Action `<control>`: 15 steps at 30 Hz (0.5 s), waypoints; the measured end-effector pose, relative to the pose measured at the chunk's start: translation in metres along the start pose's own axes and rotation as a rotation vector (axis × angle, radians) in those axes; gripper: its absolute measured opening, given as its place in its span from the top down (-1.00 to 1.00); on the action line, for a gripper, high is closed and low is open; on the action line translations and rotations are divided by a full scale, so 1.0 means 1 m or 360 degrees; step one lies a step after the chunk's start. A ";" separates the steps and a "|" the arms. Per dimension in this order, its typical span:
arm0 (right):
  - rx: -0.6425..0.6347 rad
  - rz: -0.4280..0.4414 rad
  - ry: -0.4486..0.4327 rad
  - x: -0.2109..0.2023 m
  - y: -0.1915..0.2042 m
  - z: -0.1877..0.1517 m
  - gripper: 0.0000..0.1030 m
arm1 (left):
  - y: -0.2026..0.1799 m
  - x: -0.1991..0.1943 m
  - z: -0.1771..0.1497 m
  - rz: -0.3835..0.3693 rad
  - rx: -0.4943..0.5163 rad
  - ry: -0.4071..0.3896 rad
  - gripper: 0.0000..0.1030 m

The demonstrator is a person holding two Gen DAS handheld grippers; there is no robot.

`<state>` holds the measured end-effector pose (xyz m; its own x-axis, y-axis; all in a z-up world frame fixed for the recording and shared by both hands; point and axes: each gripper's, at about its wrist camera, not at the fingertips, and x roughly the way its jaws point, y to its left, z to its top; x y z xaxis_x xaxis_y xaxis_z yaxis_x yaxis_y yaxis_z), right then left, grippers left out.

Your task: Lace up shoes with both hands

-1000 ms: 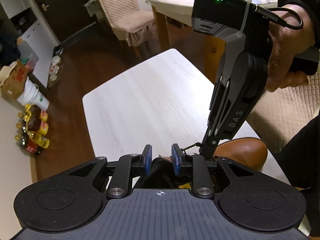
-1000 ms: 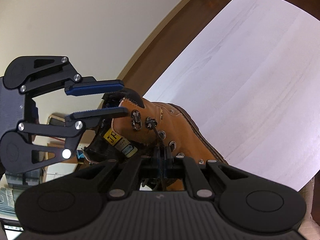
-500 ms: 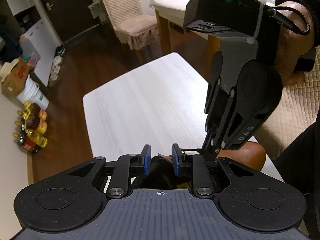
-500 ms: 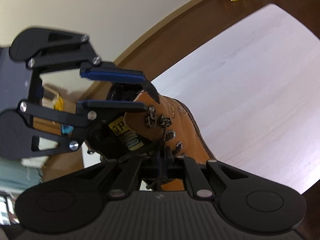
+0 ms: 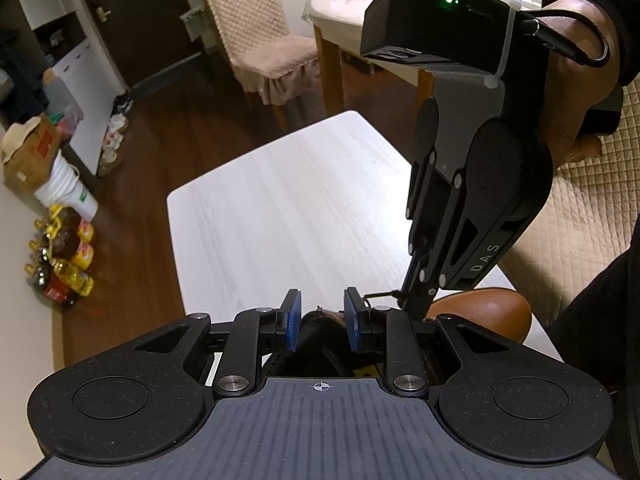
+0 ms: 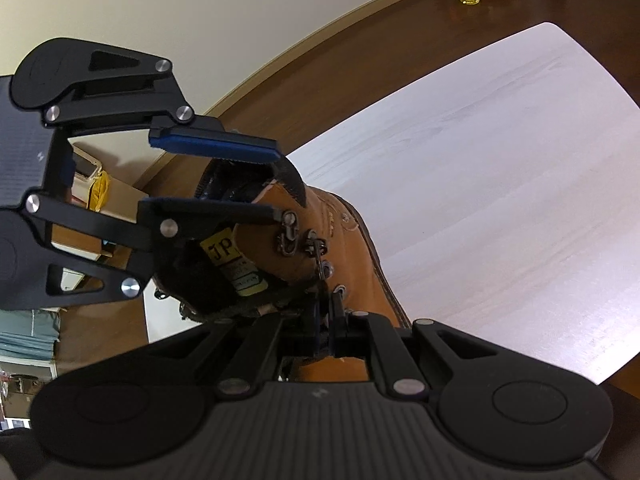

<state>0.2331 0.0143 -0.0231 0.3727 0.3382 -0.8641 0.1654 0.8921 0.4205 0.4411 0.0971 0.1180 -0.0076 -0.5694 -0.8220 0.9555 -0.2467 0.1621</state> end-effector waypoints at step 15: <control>-0.0012 -0.0007 0.0031 0.005 0.008 0.004 0.90 | 0.001 -0.005 -0.003 -0.0007 -0.0005 -0.0015 0.50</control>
<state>0.2401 0.0221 -0.0227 0.3542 0.3399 -0.8712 0.1603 0.8957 0.4147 0.4426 0.1022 0.1201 -0.0146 -0.5758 -0.8175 0.9562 -0.2469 0.1569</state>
